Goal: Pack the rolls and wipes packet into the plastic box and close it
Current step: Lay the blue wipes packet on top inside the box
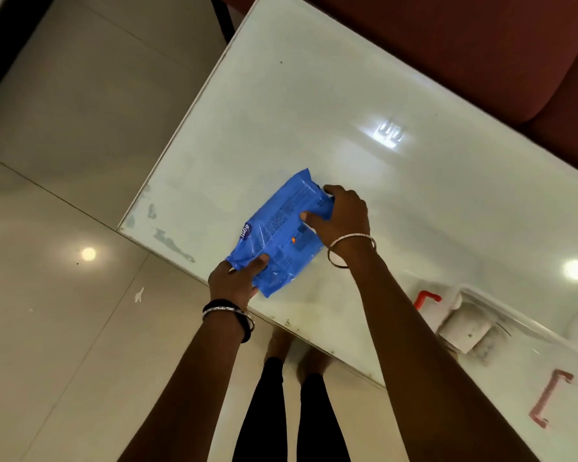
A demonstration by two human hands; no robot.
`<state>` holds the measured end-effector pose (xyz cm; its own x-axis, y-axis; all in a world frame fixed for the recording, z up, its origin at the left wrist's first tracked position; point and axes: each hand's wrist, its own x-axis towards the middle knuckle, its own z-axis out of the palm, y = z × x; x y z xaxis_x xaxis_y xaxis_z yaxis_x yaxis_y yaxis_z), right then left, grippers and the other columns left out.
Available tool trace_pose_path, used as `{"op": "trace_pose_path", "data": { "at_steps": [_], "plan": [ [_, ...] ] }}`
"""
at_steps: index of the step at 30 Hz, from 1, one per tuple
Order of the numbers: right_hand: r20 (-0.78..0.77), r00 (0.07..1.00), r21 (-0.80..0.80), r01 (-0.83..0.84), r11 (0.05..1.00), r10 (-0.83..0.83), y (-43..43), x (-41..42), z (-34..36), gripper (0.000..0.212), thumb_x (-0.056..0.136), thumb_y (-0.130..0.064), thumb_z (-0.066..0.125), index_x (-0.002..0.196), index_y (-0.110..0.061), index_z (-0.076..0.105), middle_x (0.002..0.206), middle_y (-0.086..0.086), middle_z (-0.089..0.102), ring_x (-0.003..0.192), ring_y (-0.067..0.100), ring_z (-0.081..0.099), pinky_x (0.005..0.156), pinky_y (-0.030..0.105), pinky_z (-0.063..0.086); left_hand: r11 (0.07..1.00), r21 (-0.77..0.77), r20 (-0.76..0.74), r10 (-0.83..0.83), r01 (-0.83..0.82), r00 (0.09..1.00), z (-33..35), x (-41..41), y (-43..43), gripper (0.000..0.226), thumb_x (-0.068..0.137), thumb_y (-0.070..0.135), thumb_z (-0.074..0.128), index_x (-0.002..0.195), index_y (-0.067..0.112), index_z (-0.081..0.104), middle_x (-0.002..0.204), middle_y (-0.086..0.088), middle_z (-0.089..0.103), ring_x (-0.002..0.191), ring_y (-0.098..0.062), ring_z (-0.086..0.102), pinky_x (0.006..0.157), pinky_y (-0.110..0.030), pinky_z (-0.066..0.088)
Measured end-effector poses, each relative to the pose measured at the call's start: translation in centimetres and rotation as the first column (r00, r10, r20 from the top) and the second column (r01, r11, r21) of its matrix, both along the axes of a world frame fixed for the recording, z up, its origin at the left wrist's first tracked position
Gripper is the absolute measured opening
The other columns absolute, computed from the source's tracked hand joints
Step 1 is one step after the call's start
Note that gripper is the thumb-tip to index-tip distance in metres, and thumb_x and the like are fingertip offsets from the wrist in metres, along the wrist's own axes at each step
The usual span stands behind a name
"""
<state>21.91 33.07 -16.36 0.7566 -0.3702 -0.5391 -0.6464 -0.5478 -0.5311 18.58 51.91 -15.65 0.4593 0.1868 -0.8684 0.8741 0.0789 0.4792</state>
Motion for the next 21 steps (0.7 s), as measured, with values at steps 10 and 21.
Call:
{"op": "trace_pose_path", "data": {
  "at_steps": [10, 21],
  "plan": [
    [-0.01, 0.924, 0.456, 0.343, 0.821, -0.381, -3.9, -4.7, 4.7, 0.028, 0.073, -0.021, 0.084, 0.095, -0.009, 0.074, 0.091, 0.011, 0.075, 0.08, 0.025, 0.071, 0.068, 0.033, 0.059, 0.949, -0.304, 0.081, -0.064, 0.086, 0.995, 1.7, -1.8, 0.2, 0.048, 0.08, 0.016, 0.07, 0.127, 0.017, 0.061, 0.123, -0.004, 0.068, 0.112, -0.021, 0.065, 0.086, -0.037, 0.054],
    [0.121, 0.669, 0.491, 0.601, 0.63, -0.733, -7.9, -18.4, 12.7, 0.027, 0.078, -0.04, 0.072, 0.085, -0.014, 0.072, 0.088, 0.011, 0.075, 0.081, 0.019, 0.07, 0.074, 0.036, 0.055, 0.699, -0.479, 0.29, -0.445, 0.531, 0.847, 5.4, -3.7, -5.9, 0.051, 0.081, 0.023, 0.073, 0.129, 0.016, 0.058, 0.127, -0.009, 0.066, 0.116, -0.026, 0.063, 0.092, -0.038, 0.054]
  ]
}}
